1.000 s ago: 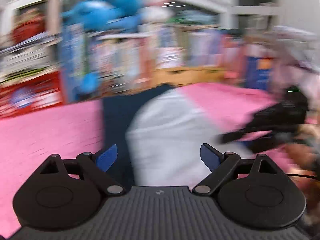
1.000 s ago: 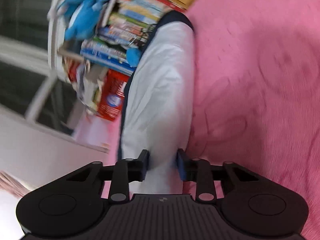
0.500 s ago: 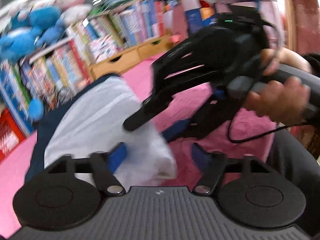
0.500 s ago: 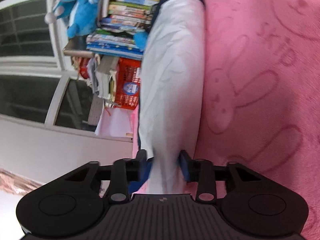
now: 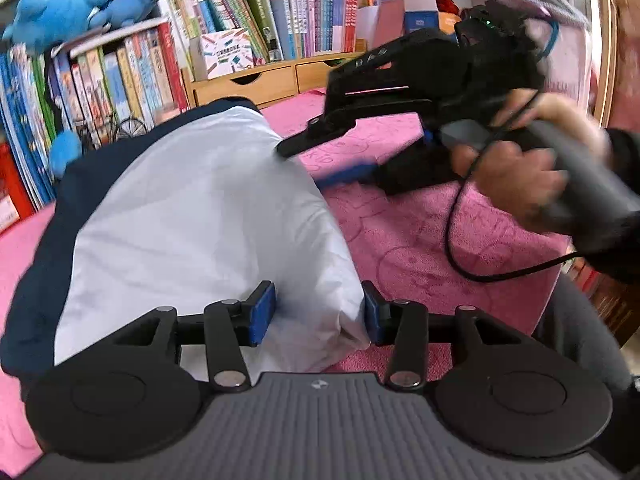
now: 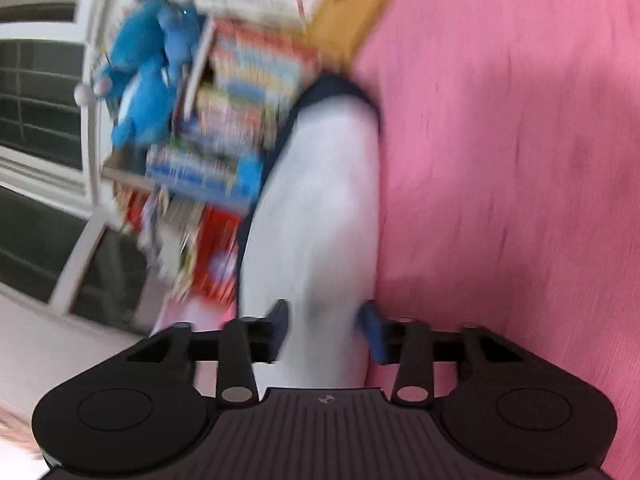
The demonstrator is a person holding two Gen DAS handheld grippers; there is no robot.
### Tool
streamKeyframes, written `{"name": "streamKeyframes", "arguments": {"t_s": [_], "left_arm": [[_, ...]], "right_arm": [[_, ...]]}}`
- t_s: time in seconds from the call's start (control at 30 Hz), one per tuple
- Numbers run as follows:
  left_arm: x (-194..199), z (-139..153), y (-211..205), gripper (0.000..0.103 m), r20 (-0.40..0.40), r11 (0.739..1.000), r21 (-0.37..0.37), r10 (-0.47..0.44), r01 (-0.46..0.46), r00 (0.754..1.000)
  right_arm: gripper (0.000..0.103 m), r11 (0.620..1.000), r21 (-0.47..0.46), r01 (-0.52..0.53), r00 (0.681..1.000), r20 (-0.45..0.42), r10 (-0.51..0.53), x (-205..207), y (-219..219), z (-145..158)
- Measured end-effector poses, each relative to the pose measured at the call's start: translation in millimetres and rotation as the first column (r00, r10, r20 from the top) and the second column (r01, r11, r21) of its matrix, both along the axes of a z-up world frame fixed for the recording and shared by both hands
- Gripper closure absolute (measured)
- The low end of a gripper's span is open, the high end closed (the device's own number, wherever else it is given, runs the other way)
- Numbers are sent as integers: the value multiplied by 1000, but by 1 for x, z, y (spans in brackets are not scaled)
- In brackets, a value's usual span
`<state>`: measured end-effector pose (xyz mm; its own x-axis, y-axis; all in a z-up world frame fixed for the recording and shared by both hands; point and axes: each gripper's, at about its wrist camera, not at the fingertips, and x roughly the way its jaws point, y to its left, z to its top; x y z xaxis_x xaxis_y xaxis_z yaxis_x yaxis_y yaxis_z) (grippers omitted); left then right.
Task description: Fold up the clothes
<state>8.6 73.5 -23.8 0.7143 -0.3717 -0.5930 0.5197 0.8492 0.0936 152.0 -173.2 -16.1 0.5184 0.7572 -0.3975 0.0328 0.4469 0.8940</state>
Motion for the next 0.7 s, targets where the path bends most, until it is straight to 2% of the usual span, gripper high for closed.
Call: {"name": "streamKeyframes", "arguments": {"t_s": [0.1, 0.13, 0.2, 0.27, 0.33, 0.43, 0.5, 0.57, 0.7], "left_arm": [[-2, -1, 0, 58, 0, 1000, -12, 0, 0, 1000], [-2, -1, 0, 58, 0, 1000, -14, 1, -1, 1000], [-2, -2, 1, 57, -1, 1000, -25, 4, -4, 1000], [-3, -3, 3, 56, 0, 999, -39, 6, -6, 1000], [-4, -4, 4, 56, 3, 999, -49, 7, -7, 1000], [-5, -5, 5, 56, 14, 998, -55, 8, -7, 1000], [-5, -4, 5, 56, 16, 998, -62, 8, -7, 1000], [-4, -4, 5, 56, 17, 998, -70, 5, -4, 1000], [-5, -4, 8, 56, 21, 996, -90, -2, 4, 1000]], "right_arm": [[72, 995, -50, 84, 996, 37, -82, 30, -11, -1], [74, 996, -28, 86, 996, 10, -85, 42, -13, -5], [73, 997, 9, 76, 997, -28, -76, 64, -12, -9], [63, 997, 46, 68, 996, -52, -66, 76, -11, -8], [53, 997, 55, 55, 998, -45, -52, 71, -11, -4], [55, 999, -42, 11, 1000, 17, -10, 62, -3, 4], [59, 994, -103, 47, 998, 34, -43, 68, 1, 9], [66, 989, -114, 95, 995, 26, -92, 84, 0, 9], [71, 977, -164, 137, 991, 24, -135, 128, 9, 5]]}}
